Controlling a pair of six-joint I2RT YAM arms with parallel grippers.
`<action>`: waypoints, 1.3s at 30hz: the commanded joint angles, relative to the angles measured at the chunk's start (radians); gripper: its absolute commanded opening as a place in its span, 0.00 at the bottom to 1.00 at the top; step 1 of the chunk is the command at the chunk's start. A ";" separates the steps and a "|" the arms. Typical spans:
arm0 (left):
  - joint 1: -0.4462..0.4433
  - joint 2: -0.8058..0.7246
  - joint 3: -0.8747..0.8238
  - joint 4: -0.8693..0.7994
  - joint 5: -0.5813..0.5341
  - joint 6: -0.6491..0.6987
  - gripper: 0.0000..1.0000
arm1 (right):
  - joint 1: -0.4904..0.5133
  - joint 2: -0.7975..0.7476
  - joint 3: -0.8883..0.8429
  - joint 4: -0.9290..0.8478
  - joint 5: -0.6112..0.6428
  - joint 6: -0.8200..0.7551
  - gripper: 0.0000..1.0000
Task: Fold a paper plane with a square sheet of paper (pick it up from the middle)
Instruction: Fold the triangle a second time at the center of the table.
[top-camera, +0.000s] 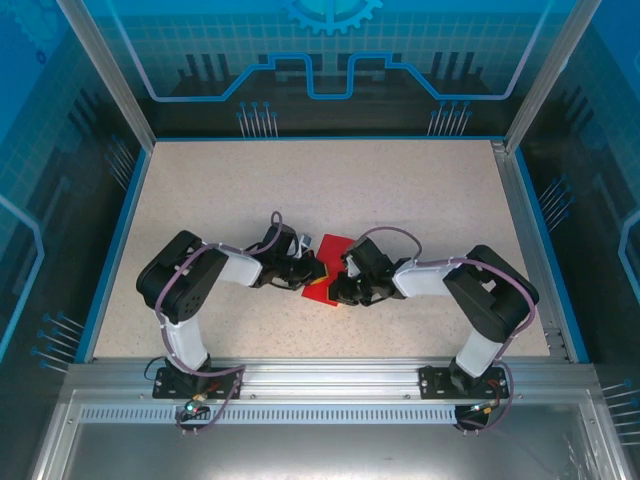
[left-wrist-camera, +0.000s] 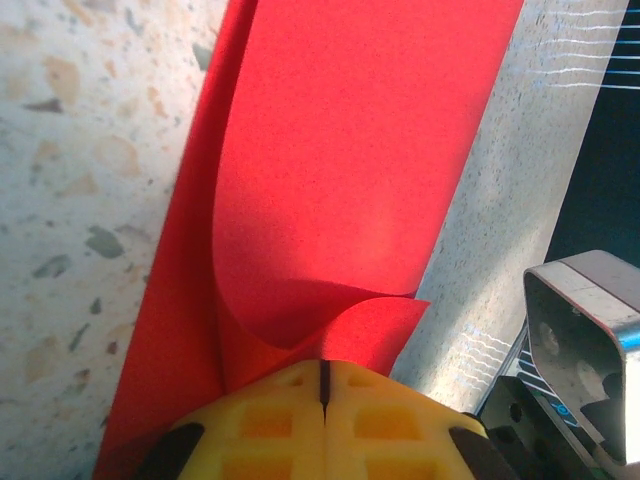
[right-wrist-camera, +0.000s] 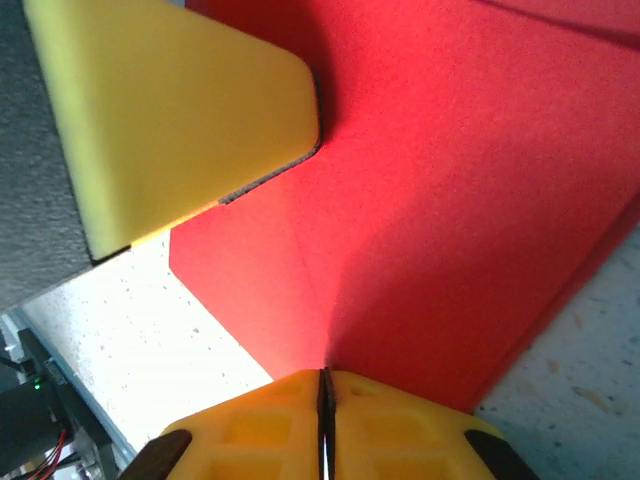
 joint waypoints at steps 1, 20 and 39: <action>-0.007 -0.007 -0.026 -0.065 -0.032 0.011 0.02 | -0.012 0.028 -0.053 -0.036 0.010 -0.005 0.11; 0.093 0.013 0.060 -0.152 -0.041 0.090 0.03 | -0.048 0.041 -0.044 -0.122 -0.011 -0.077 0.09; 0.155 -0.016 0.154 -0.292 -0.038 0.197 0.04 | -0.049 0.049 0.002 -0.152 -0.037 -0.108 0.10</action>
